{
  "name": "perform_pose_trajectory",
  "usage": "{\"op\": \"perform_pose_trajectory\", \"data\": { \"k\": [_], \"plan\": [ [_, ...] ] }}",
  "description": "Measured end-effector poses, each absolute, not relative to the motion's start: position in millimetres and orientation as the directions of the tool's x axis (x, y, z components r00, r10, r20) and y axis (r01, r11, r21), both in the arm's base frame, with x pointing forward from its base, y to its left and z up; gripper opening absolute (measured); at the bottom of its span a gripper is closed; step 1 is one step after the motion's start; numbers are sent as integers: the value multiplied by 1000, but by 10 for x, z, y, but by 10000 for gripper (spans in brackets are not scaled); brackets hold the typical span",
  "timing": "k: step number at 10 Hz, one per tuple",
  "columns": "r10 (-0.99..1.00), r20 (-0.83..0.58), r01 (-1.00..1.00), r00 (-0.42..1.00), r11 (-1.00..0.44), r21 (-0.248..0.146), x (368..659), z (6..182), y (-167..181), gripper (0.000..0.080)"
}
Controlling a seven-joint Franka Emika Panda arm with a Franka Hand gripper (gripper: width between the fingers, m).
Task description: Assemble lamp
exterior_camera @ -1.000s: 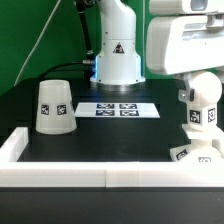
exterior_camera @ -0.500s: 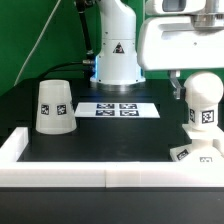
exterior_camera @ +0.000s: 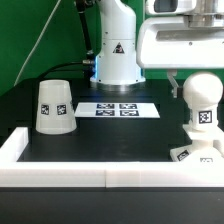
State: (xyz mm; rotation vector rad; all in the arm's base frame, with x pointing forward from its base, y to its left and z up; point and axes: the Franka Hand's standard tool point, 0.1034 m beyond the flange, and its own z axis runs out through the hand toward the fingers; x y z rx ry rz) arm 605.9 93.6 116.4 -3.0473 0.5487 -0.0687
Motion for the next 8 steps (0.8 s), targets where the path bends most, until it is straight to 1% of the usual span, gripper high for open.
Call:
{"op": "perform_pose_trajectory", "data": {
  "k": [1,2,3,4,5,7,8],
  "plan": [
    [-478,20,-476,878,-877,-58,6038,1152,943,577],
    [-564,9,-562,826,-825,-61,6032,1150,944,577],
    [-653,-14,-652,757,-755,-75,6030,1147,948,577],
    [-734,-43,-734,678,-674,-77,6025,1145,959,578],
    [-780,-70,-783,622,-618,-68,6027,1145,976,578],
    [-880,-138,-890,454,-453,-43,6047,1132,974,578],
    [-894,-149,-906,422,-421,-39,6065,1128,945,578]
  ]
}}
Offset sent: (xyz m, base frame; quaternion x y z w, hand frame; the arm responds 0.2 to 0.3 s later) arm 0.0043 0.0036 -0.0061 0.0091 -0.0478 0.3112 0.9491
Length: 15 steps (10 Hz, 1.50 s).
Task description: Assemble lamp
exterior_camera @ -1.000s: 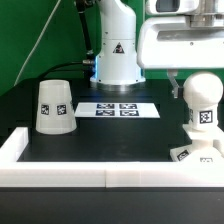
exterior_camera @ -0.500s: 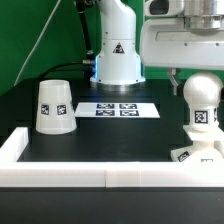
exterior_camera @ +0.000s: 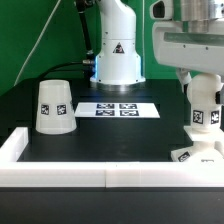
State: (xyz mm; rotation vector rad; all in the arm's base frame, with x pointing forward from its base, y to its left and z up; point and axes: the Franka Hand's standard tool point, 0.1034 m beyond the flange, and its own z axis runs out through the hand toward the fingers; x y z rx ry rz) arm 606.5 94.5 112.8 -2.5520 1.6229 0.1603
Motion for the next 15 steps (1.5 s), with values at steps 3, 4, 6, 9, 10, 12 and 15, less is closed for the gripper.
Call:
{"op": "perform_pose_trajectory", "data": {
  "k": [3,4,6,9,10,12,15],
  "plan": [
    [-940,-164,-954,300,-300,-24,6062,1124,963,585],
    [-936,-164,-950,312,-312,-26,6062,1124,964,585],
    [-907,-147,-918,396,-395,-36,6061,1123,988,679],
    [-737,-110,-746,666,-661,-85,6077,1154,1015,698],
    [-656,-90,-662,750,-742,-103,6076,1152,988,699],
    [-535,-70,-539,842,-834,-116,6066,1141,979,699],
    [-375,-48,-378,926,-917,-127,6070,1143,980,699]
  ]
}}
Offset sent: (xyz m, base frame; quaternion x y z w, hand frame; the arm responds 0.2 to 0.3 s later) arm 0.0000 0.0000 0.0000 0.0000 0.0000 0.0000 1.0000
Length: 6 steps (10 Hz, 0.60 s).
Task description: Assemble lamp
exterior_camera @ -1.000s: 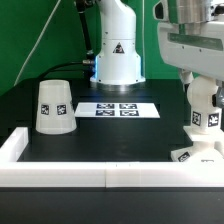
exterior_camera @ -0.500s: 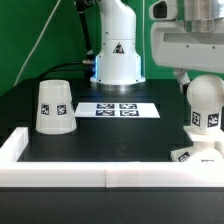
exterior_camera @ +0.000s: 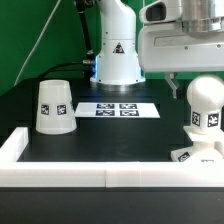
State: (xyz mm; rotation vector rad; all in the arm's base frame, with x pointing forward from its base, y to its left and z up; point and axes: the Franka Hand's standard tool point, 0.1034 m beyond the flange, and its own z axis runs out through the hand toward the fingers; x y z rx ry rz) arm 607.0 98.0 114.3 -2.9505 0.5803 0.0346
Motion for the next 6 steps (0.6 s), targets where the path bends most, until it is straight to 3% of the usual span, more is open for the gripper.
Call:
{"op": "perform_pose_trajectory", "data": {
  "k": [3,6],
  "plan": [
    [-136,-14,-136,991,-982,-132,6080,1142,988,699],
    [170,23,172,985,-980,-103,6075,1141,1037,699]
  ]
}}
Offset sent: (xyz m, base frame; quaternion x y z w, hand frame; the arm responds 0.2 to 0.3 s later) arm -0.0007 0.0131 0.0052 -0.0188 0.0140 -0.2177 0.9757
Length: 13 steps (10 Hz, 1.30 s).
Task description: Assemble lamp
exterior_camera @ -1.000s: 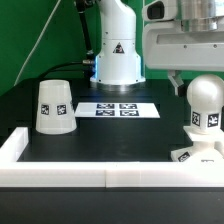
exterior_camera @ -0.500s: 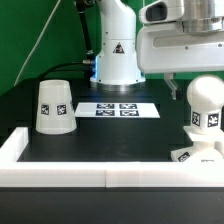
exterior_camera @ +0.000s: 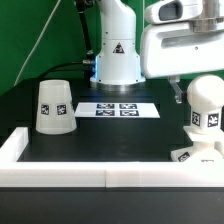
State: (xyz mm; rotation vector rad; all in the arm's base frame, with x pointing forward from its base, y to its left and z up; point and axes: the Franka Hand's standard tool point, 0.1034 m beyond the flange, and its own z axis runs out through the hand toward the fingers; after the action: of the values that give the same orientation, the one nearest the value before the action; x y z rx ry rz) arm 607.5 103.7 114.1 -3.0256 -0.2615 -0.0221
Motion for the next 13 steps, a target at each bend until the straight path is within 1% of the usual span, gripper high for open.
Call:
{"op": "perform_pose_trajectory", "data": {
  "k": [1,2,3,5,9,11,13],
  "plan": [
    [245,30,247,969,-964,-97,6075,1141,1032,699],
    [353,37,355,935,-931,-82,6077,1140,1013,699],
    [415,44,417,909,-906,-78,6082,1142,1005,699],
    [547,70,550,834,-833,-52,6123,1162,1001,699],
    [711,73,713,700,-701,-10,6162,1183,971,699],
    [754,60,755,654,-656,13,6164,1181,974,699],
    [784,47,784,619,-621,19,6155,1159,948,699]
  ]
}}
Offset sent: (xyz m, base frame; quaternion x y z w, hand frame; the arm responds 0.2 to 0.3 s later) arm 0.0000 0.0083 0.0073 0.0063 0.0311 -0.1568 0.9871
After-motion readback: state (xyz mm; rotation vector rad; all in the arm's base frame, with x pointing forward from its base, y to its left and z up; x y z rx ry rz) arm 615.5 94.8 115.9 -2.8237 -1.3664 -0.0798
